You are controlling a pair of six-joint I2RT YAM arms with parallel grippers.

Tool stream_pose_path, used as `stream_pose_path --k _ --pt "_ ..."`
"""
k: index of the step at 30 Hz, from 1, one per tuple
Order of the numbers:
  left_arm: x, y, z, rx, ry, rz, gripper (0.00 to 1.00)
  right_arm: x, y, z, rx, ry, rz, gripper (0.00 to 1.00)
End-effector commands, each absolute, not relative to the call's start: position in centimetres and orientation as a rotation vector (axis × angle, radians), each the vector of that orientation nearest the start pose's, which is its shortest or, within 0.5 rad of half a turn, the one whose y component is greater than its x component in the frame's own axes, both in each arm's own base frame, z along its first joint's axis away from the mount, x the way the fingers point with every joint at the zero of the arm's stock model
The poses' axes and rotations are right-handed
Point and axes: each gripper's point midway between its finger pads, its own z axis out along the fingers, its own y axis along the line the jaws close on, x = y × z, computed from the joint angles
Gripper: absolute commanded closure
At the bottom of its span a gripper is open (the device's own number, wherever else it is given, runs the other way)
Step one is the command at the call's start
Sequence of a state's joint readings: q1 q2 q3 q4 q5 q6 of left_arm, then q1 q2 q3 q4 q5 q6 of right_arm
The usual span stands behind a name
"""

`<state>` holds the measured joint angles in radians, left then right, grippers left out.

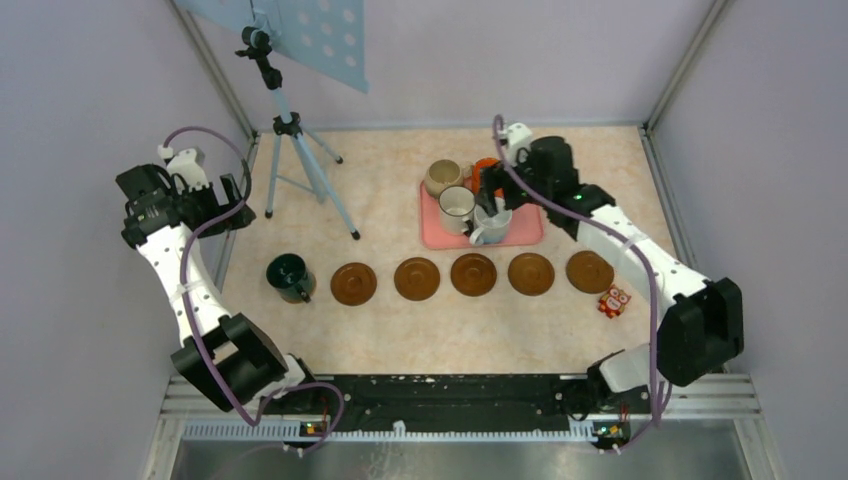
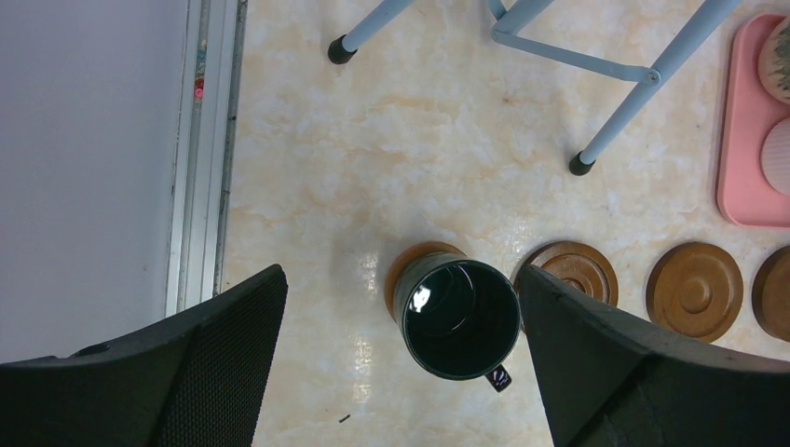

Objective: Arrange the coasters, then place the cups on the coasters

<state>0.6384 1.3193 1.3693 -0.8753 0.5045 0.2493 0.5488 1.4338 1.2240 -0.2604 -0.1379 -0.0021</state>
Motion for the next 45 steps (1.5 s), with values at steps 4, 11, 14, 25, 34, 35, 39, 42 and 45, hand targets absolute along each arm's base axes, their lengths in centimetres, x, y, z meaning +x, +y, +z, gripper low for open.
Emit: stream_pose_path --k 4,11,14,25,34,35,39,42,45 --pt "30.8 13.2 25.5 -0.198 2.224 -0.126 0.01 38.1 16.3 21.6 -0.668 2.043 0.467 0.22" --pt "30.6 13.2 25.6 -0.205 2.232 -0.116 0.01 43.2 10.8 19.1 -0.671 2.078 0.346 0.25" --pt "30.5 13.4 25.9 -0.206 2.231 -0.099 0.01 45.8 9.2 18.4 -0.686 2.076 0.293 0.26" --pt "29.8 13.9 26.2 -0.224 2.238 -0.042 0.01 51.8 8.4 14.2 -0.781 2.086 0.24 0.37" --pt "29.2 14.0 26.0 -0.24 2.243 -0.01 0.01 52.3 9.6 11.6 -0.853 2.102 0.319 0.52" --pt "29.2 14.0 25.9 -0.244 2.246 -0.012 0.01 52.3 9.5 11.4 -0.855 2.103 0.319 0.54" --pt "29.2 14.0 25.5 -0.248 2.252 -0.021 0.01 52.4 9.7 11.1 -0.861 2.091 0.327 0.64" --pt "29.4 14.1 25.4 -0.248 2.256 -0.025 0.01 52.6 9.6 11.1 -0.86 2.081 0.318 0.79" --pt "29.7 14.1 25.4 -0.252 2.252 -0.039 0.01 52.3 9.5 11.2 -0.857 2.084 0.308 0.93"
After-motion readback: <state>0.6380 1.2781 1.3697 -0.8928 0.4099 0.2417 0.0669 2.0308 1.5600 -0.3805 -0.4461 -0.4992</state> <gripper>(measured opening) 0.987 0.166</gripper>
